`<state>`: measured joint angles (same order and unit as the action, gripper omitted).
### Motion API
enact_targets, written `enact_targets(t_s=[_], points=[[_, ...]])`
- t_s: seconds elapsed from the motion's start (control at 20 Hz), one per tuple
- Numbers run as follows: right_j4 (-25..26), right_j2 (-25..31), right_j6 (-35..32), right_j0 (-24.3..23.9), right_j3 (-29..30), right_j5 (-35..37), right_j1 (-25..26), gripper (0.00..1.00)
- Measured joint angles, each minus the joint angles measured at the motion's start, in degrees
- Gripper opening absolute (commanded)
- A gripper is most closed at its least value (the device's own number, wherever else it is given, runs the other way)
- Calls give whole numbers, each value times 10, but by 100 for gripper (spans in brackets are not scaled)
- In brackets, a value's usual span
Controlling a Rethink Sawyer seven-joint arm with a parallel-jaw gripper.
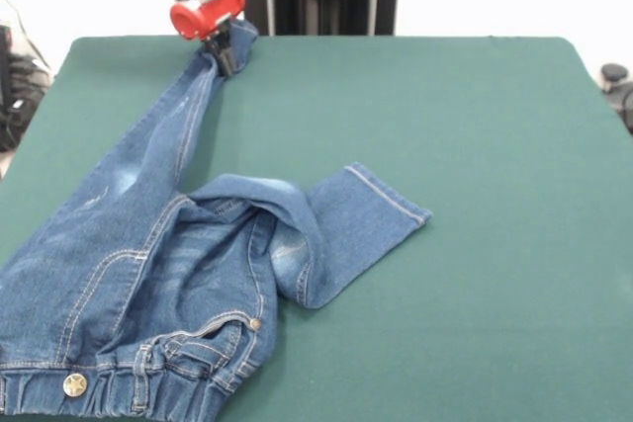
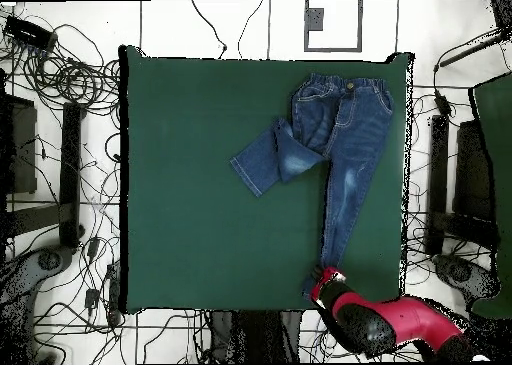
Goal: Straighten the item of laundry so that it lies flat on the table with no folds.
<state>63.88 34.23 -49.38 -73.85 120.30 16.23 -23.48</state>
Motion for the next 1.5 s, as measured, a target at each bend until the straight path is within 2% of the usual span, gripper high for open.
enact_targets(t_s=[0.55, 0.6, 0.85, 1.0, 1.2, 1.35, 1.5], points=[[12, 8, 0, 22, 0, -44, 21, 100], [16, 8, 0, 24, 0, -50, 23, 0], [17, 5, 0, 26, -1, -69, 30, 0], [14, -12, 0, 45, -2, -92, 24, 0], [-7, -69, 0, 112, -7, -140, 1, 0], [-24, -127, 0, 183, -15, -175, -20, 0], [-38, -161, 0, 228, -22, -186, -30, 0]])
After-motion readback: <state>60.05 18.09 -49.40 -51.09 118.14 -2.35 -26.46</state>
